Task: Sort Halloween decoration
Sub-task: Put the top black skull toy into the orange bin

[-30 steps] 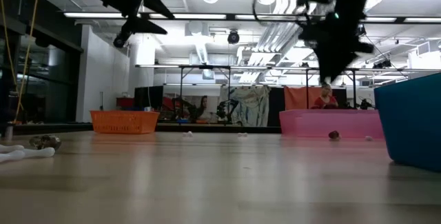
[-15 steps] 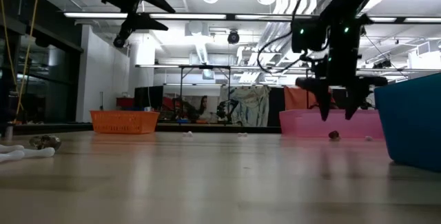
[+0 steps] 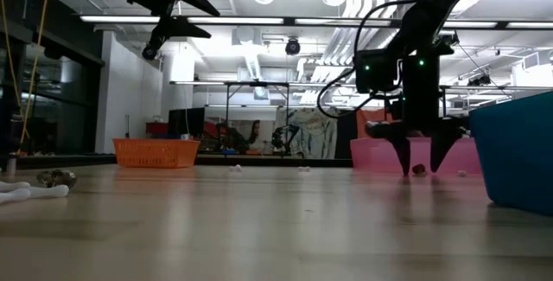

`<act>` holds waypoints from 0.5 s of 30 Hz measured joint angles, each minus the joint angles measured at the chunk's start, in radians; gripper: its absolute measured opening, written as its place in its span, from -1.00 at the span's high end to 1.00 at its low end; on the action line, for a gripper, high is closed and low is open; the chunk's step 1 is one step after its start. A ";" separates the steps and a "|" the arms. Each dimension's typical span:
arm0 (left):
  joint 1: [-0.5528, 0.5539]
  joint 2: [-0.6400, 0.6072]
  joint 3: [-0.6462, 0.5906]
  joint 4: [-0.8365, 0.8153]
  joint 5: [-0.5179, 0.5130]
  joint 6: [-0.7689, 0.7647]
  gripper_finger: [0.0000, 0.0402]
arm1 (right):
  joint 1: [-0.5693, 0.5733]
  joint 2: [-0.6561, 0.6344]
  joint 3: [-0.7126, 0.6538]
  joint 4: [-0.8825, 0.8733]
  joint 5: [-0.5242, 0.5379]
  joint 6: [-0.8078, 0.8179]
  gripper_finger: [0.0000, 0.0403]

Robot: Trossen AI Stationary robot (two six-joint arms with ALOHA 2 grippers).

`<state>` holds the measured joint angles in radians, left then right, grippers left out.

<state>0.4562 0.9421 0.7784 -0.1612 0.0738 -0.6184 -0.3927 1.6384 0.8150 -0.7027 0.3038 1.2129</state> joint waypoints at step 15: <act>0.000 0.000 0.000 0.000 0.000 0.001 -0.03 | 0.000 0.006 -0.001 0.031 0.015 -0.001 0.54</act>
<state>0.4564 0.9421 0.7784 -0.1612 0.0738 -0.6174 -0.3923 1.6440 0.8139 -0.6720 0.3185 1.2119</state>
